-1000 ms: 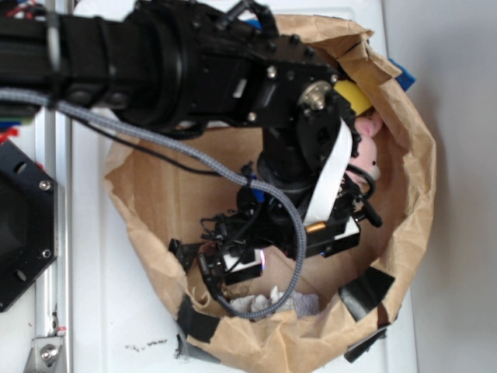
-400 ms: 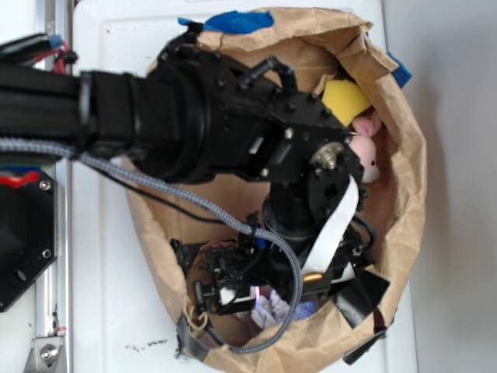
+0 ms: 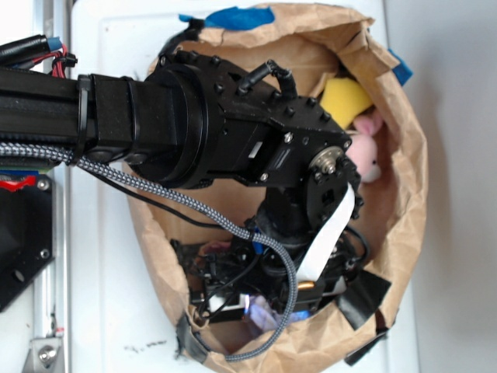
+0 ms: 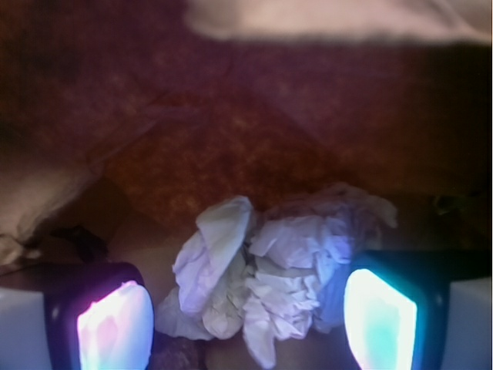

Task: Grab the white paper.

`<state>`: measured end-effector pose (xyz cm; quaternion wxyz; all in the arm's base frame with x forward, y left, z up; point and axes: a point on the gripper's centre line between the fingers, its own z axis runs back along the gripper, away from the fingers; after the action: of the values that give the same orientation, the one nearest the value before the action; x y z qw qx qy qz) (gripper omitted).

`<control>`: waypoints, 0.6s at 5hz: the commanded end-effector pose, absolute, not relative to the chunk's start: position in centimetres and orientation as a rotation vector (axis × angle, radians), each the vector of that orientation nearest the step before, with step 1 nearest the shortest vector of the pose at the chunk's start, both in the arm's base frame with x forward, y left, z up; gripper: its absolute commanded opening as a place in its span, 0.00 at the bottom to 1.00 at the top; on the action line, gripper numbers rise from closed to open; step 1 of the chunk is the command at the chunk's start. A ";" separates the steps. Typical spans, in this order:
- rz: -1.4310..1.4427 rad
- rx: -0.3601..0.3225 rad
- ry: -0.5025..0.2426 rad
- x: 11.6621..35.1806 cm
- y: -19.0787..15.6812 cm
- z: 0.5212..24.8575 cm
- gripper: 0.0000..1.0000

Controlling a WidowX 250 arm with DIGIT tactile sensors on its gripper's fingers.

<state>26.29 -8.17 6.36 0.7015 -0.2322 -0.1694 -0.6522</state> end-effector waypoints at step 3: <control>-1.531 -0.482 -0.469 22.5 -12.5 3.1 0.00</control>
<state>24.60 -10.29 2.92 0.7119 -0.2139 -0.2147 -0.6335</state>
